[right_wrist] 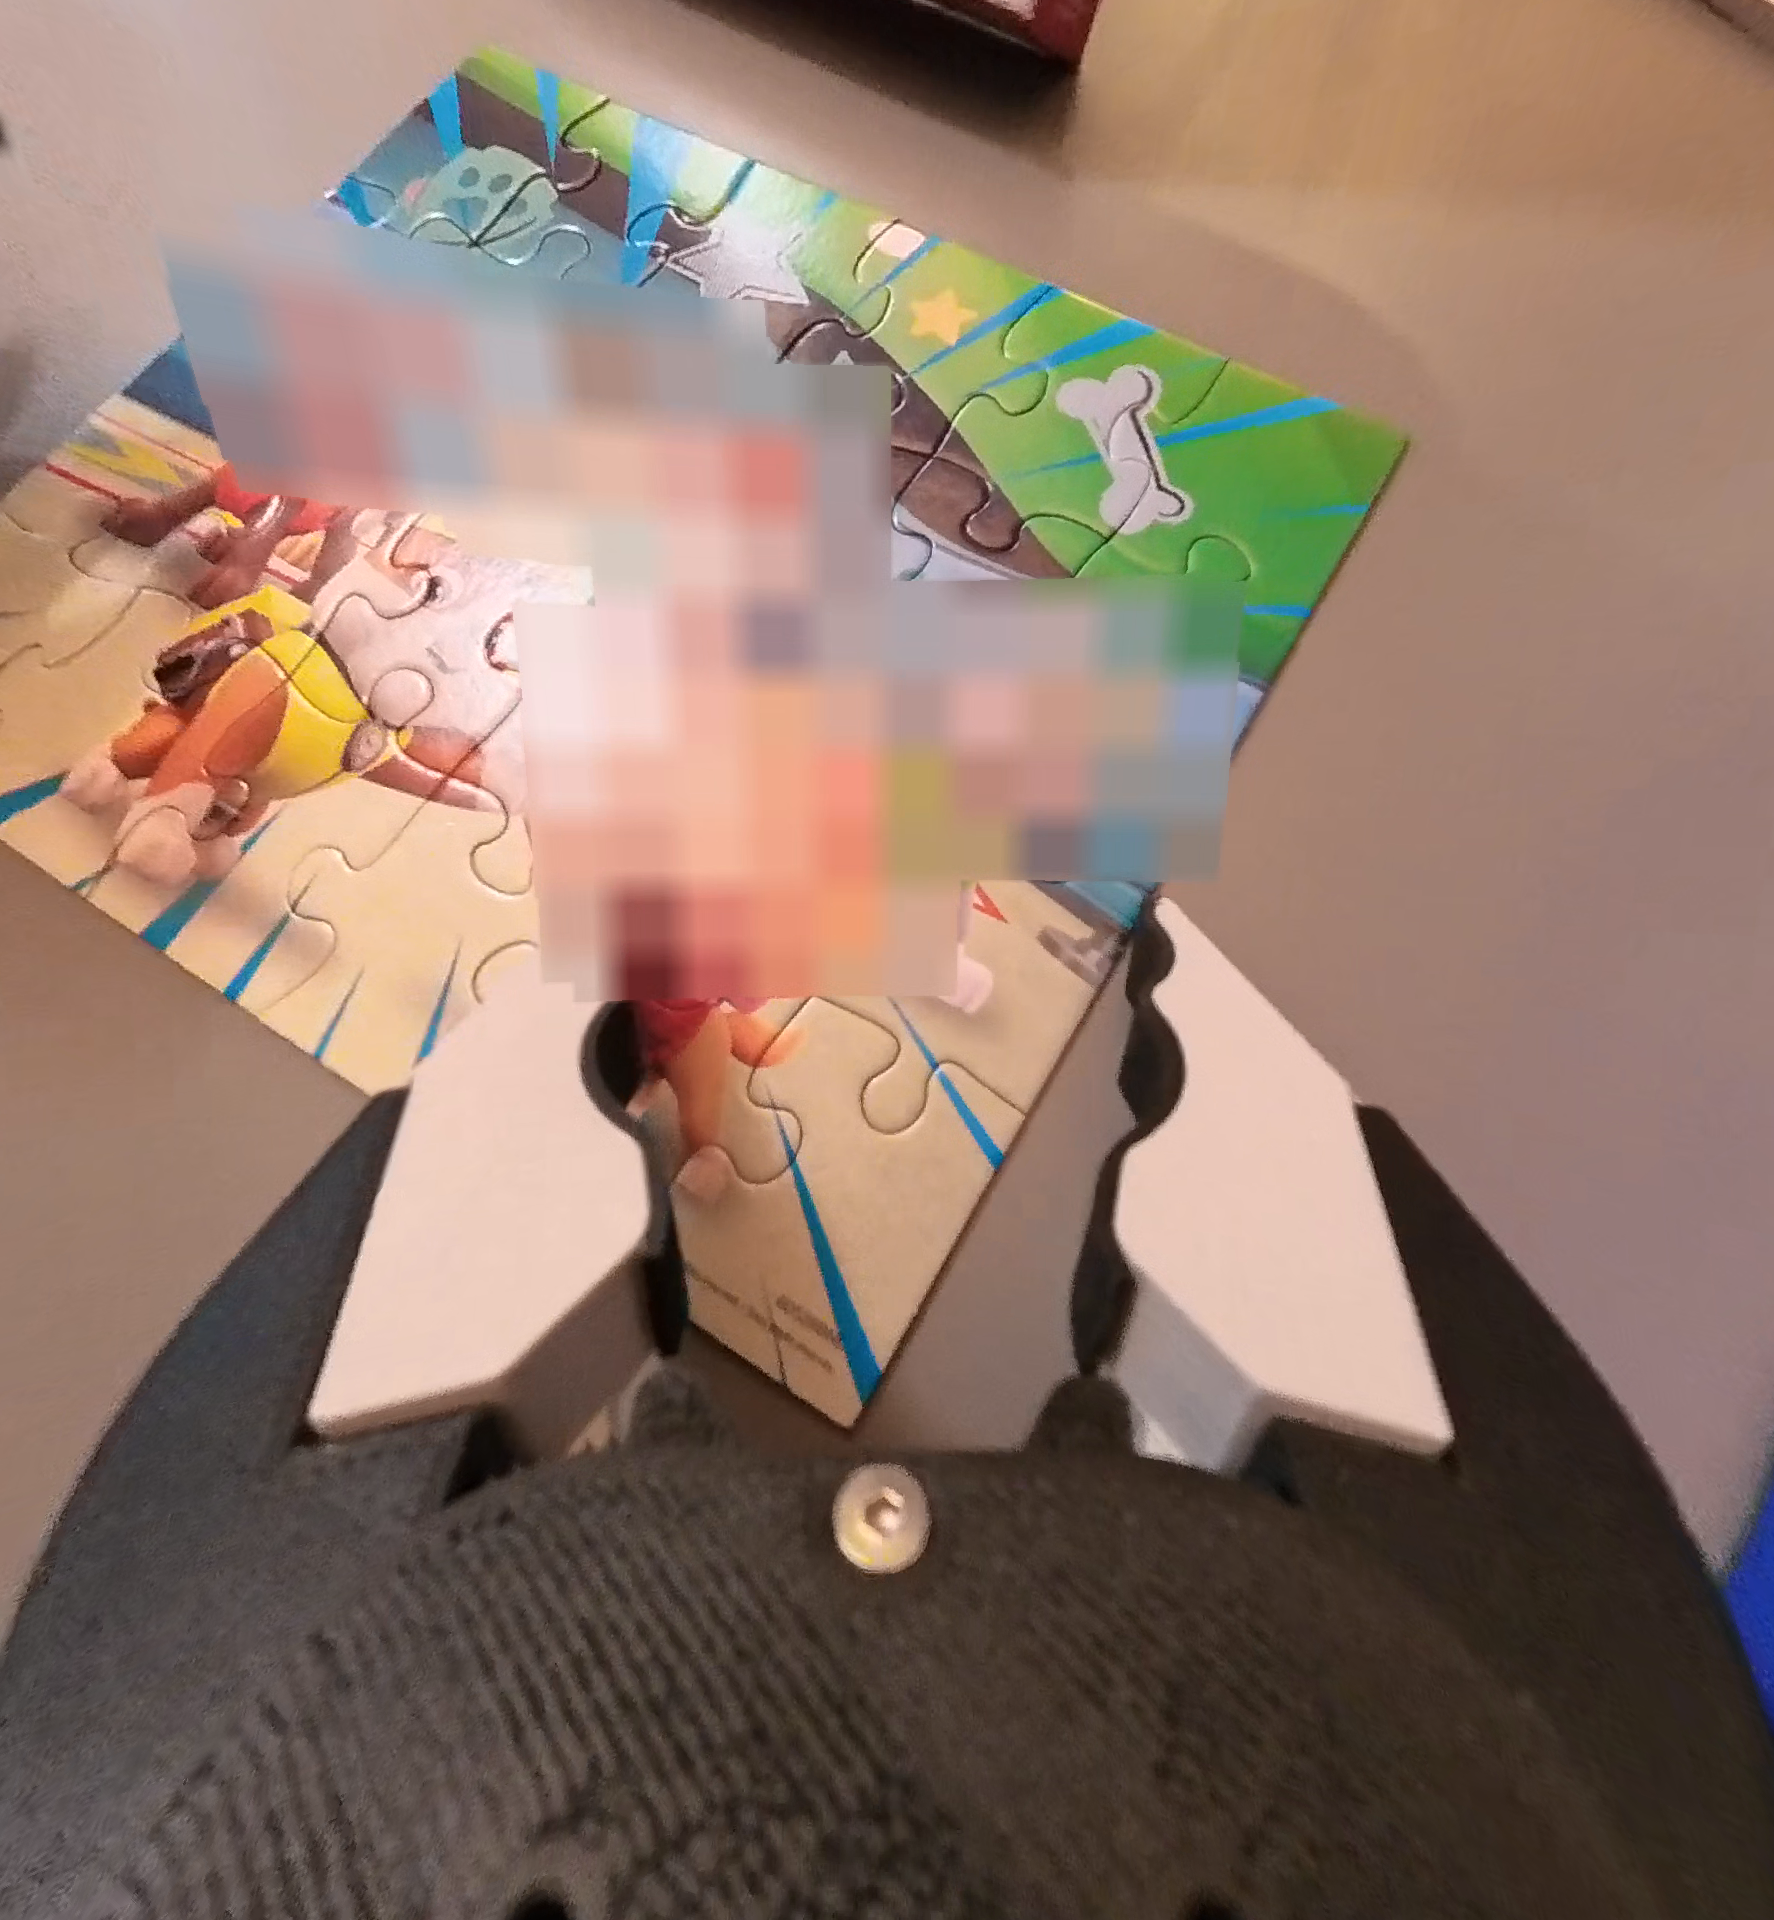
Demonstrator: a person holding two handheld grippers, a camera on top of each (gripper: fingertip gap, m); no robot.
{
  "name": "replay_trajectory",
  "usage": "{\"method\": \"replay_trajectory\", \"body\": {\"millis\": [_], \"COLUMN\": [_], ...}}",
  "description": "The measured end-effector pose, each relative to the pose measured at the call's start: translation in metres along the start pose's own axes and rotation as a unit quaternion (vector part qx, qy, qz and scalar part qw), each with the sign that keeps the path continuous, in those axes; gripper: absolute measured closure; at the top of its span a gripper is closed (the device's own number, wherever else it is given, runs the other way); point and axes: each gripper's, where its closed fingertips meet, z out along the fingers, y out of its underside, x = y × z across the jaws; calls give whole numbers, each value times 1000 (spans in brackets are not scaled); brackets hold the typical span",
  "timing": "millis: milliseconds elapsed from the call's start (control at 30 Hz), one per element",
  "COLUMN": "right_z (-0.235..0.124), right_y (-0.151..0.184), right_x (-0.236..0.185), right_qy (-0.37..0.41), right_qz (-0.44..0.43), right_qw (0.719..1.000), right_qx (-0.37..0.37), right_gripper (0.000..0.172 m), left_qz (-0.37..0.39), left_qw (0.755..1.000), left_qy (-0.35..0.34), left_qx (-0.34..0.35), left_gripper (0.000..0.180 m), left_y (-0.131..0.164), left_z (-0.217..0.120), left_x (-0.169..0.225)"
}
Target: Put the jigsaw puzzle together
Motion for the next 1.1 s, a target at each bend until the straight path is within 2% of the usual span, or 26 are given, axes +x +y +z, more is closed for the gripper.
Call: {"method": "replay_trajectory", "body": {"millis": [67,167,267,400,500,667,767,833,1000,1100], "right_z": [4,8,12,18,21,24,25,24,-1,-17], "right_y": [-2,-7,-9,-14,-18,-19,-19,-22,-58,-71], "right_x": [-7,-25,-43,-52,-52,-60,-60,-55,-33,-24], "right_qy": [-4,-22,-28,-42,-52,-53,-56,-50,-42,-77], "right_qz": [-8,-14,-36,-44,-41,-59,-56,-41,5,44], "right_qw": [1000,1000,999,998,998,997,997,998,989,976], "right_qx": [-2,0,-3,-2,0,-3,-2,6,139,201], "right_gripper": [76,76,78,78,81,78,78,85,95,100], "left_qz": [-12,-34,-46,-61,-76,-81,-105,-122,-131,-113], "left_qw": [1000,997,995,992,989,973,966,962,958,961], "left_qy": [-27,-65,-86,-37,-55,-88,-69,-53,-33,-33], "left_qx": [8,-14,20,106,118,199,226,240,252,251], "left_gripper": [158,154,153,143,141,139,138,137,133,133], "left_y": [3,22,26,11,10,-3,-5,-6,-7,-9], "left_z": [-11,-19,-33,-43,-46,-71,-78,-81,-83,-82], "left_x": [-11,-30,-41,-37,-51,-66,-69,-71,-68,-62]}}
